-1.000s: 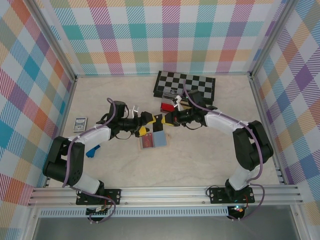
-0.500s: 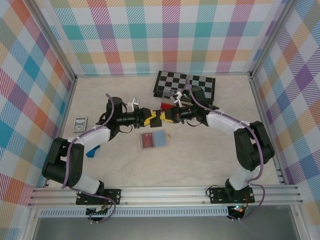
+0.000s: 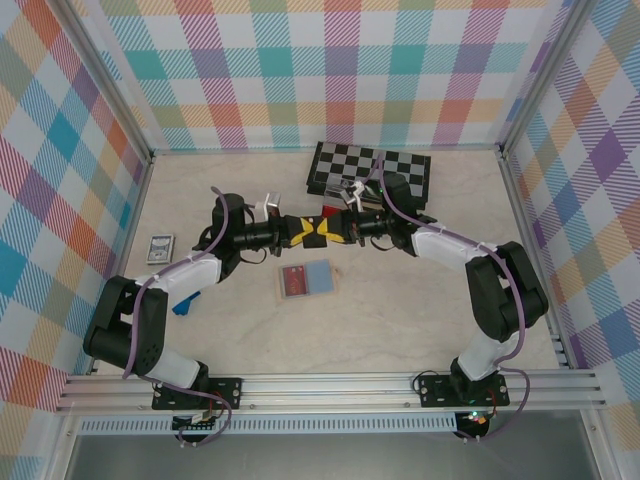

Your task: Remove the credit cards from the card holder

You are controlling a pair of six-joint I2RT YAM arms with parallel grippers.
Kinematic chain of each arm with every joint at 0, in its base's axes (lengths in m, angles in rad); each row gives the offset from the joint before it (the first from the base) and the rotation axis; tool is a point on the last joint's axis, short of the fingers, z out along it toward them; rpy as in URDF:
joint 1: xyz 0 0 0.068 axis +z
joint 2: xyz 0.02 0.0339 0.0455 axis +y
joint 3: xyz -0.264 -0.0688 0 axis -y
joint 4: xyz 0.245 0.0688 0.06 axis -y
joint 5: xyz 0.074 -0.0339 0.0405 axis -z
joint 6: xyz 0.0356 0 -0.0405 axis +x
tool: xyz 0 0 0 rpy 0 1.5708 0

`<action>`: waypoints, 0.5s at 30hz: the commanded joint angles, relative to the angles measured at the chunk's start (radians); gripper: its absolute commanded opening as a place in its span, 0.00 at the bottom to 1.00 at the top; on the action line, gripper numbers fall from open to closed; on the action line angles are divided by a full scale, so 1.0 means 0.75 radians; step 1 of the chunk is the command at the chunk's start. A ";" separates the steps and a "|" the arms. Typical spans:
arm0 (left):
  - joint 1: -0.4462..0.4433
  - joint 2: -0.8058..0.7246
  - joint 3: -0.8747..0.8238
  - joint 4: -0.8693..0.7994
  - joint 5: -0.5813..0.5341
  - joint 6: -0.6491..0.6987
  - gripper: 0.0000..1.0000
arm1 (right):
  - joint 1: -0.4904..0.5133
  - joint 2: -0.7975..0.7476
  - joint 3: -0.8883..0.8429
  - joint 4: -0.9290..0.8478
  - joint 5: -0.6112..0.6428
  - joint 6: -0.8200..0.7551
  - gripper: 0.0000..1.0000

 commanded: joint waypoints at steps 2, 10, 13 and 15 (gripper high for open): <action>-0.006 -0.046 0.009 -0.081 -0.025 0.042 0.21 | 0.009 -0.003 0.044 -0.094 0.052 -0.090 0.00; 0.008 -0.137 0.243 -1.162 -0.493 0.552 0.77 | -0.045 -0.080 0.355 -0.936 0.538 -0.794 0.00; 0.014 -0.148 0.289 -1.346 -0.609 0.624 0.84 | -0.089 -0.094 0.452 -1.086 0.719 -1.003 0.00; 0.020 -0.165 0.301 -1.435 -0.697 0.668 0.89 | -0.119 -0.098 0.526 -1.159 0.849 -1.155 0.00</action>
